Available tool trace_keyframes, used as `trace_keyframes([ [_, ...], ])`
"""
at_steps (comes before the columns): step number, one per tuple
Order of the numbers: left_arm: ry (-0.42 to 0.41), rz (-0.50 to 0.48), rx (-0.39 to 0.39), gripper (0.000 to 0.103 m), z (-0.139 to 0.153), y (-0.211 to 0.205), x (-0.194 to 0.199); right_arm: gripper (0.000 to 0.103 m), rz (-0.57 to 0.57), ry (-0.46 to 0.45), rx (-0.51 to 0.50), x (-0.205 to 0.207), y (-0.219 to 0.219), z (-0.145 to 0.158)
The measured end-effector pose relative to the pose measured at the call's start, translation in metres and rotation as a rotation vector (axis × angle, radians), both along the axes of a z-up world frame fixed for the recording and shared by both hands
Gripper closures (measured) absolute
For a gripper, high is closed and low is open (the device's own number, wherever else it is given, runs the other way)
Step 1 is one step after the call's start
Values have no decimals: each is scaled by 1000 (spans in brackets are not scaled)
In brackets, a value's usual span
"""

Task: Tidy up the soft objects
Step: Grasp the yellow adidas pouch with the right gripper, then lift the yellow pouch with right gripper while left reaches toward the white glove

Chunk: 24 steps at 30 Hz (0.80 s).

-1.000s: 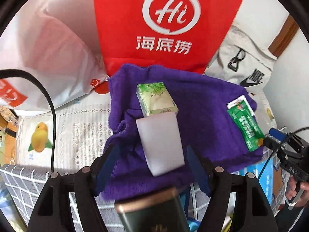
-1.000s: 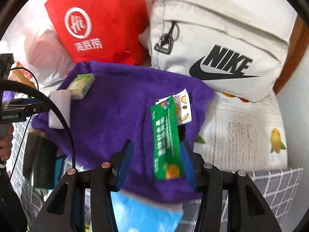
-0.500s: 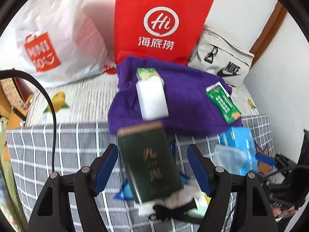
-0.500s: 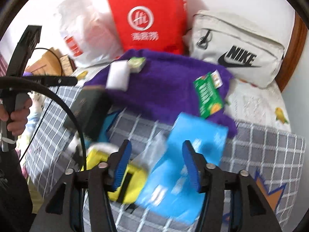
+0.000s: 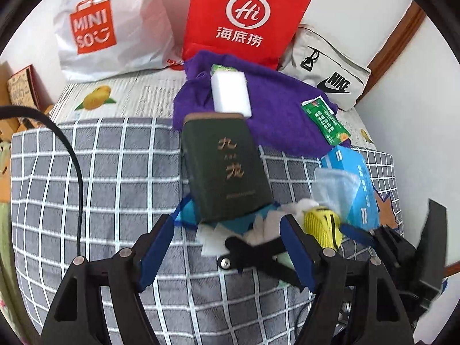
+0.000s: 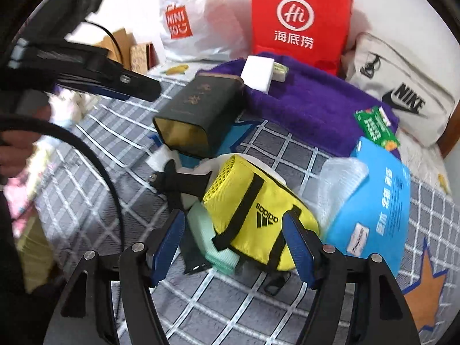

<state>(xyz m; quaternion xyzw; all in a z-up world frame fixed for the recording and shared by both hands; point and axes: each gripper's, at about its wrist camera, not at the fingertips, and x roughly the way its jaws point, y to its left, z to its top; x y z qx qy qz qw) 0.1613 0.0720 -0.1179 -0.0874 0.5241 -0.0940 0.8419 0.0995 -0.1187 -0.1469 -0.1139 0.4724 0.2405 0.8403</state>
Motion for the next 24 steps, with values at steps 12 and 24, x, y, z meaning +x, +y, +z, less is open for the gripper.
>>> trace_keyframes([
  [12, 53, 14, -14, 28, -31, 9, -29, 86, -30, -75, -15, -4, -13, 20],
  [24, 20, -120, 56, 28, -61, -36, -32, 87, -149, -55, 188, -13, -63, 65],
])
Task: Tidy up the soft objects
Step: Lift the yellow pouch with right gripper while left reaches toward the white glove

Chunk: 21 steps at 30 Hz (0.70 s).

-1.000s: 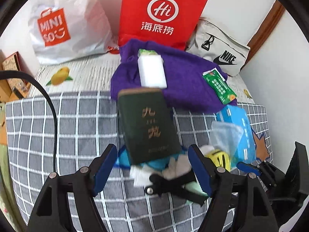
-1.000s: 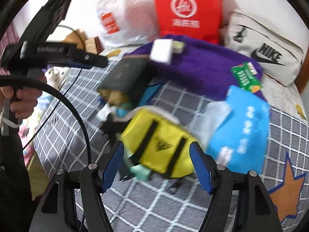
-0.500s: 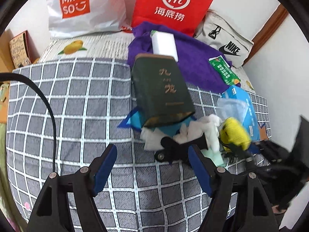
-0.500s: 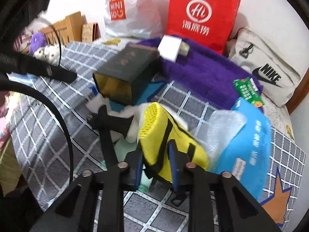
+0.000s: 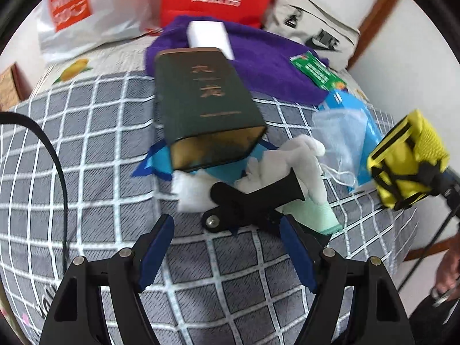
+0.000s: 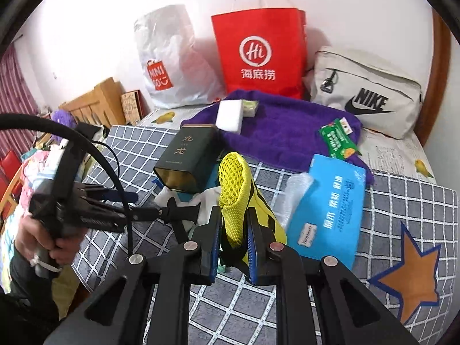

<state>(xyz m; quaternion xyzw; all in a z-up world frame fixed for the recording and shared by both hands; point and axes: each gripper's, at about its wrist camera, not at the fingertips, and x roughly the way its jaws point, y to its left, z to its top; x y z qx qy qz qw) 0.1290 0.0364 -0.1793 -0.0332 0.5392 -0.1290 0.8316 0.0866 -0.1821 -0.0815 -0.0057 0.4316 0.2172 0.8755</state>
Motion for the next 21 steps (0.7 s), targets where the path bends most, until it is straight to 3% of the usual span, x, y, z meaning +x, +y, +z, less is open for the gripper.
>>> trace_keyframes([
  [12, -81, -144, 139, 29, -15, -33, 8, 87, -35, 9, 41, -2, -22, 6],
  [17, -103, -171, 142, 47, -13, -35, 6, 87, -52, 20, 39, -2, -28, 3],
  [21, -106, -163, 143, 69, -5, -27, 1, 87, -69, 31, 47, 0, -33, 2],
])
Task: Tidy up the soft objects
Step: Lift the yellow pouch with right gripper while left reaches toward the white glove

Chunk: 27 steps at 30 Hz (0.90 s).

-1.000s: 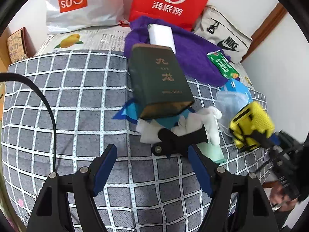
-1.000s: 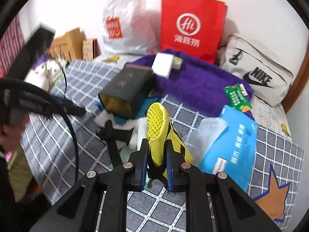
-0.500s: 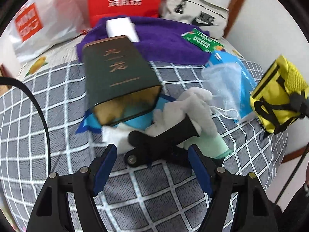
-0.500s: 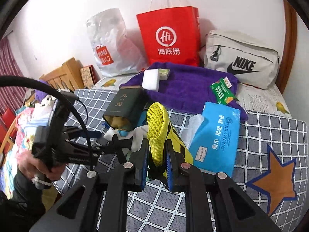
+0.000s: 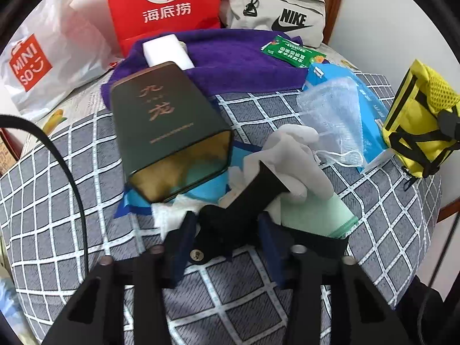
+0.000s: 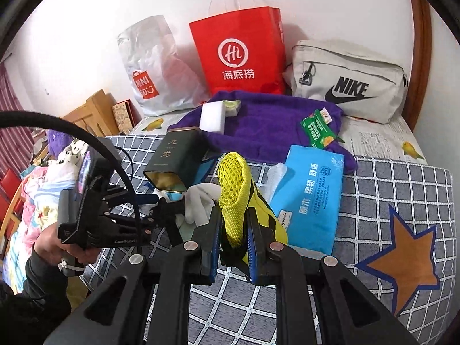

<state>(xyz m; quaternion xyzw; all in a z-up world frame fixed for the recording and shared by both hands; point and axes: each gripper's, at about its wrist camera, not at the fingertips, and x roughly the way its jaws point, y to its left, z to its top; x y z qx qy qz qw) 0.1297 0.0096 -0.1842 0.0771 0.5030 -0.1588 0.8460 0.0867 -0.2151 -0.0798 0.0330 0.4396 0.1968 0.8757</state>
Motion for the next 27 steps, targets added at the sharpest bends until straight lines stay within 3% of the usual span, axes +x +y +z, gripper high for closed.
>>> trace_keyframes([
  [3, 8, -8, -18, 76, 1, 6, -5, 87, 2, -3, -2, -1, 0, 0],
  [7, 21, 9, -15, 76, -4, 12, -2, 87, 11, -5, -2, -3, 2, 0],
  [11, 2, -31, -24, 76, 1, 6, -3, 87, 18, -1, 1, -3, 3, -2],
  [14, 3, -87, -38, 70, 4, -3, -1, 87, 19, 0, 2, -3, 2, -2],
  [18, 0, -112, 31, 70, -3, -17, 5, 87, 18, 4, 9, -3, 1, -3],
  [23, 1, -125, 49, 70, -7, -20, 11, 87, 23, 3, 7, -5, 0, -3],
  [27, -5, -126, 47, 83, -4, -16, 10, 87, 25, 8, 19, -4, 0, -4],
])
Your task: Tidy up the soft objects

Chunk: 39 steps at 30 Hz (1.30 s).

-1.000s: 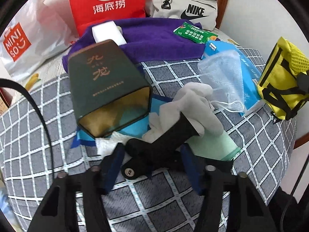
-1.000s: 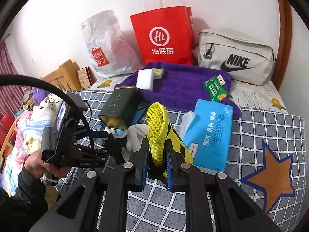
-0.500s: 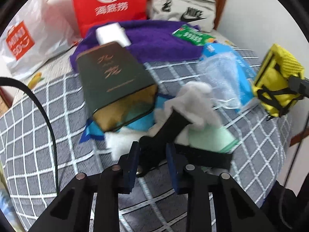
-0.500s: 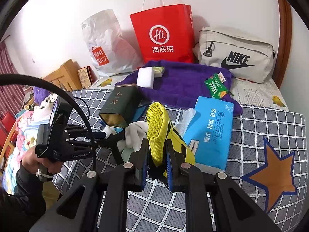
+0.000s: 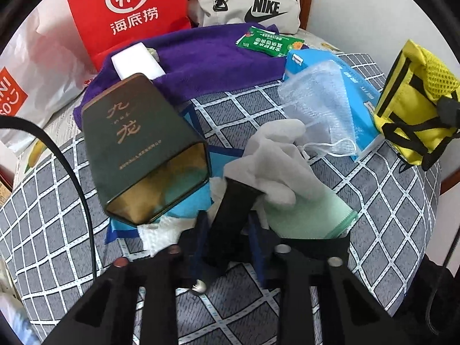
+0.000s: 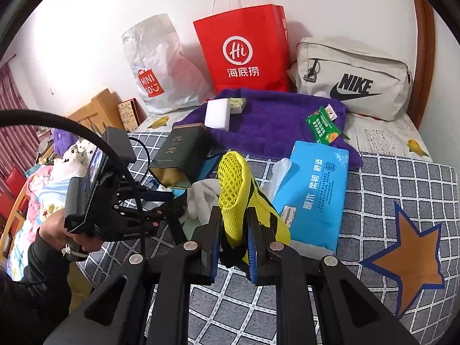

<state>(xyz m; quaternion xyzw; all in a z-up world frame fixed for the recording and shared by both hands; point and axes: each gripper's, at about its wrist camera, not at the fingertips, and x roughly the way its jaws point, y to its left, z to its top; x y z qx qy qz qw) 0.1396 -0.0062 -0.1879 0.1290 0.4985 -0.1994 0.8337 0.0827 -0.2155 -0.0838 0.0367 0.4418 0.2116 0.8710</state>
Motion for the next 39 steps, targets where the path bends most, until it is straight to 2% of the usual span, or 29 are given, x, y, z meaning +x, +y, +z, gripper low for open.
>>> trace_keyframes([
  [2, -2, 4, -43, 91, 7, 6, -3, 87, 2, -3, -4, 0, 1, 1],
  [5, 8, 15, -82, 93, 12, 14, -3, 87, 0, -3, 0, 0, -1, 1],
  [11, 35, 52, -44, 93, -2, 14, 4, 87, 4, 0, 5, 0, -1, -1],
  [14, 40, 57, -56, 93, -5, 14, 8, 87, 8, 1, 2, -1, 0, -1],
  [17, 44, 52, -75, 99, -4, 15, 8, 87, 5, 3, 6, -1, 0, -1],
  [26, -4, 98, -143, 99, 27, 32, -2, 87, -7, -5, 10, -1, -3, 5],
  [32, -45, 122, -176, 99, 51, 40, -7, 87, -3, -29, 44, -3, -7, 19],
  [39, -79, 104, -206, 99, 72, 39, -8, 87, 7, -51, 77, 6, -10, 33],
])
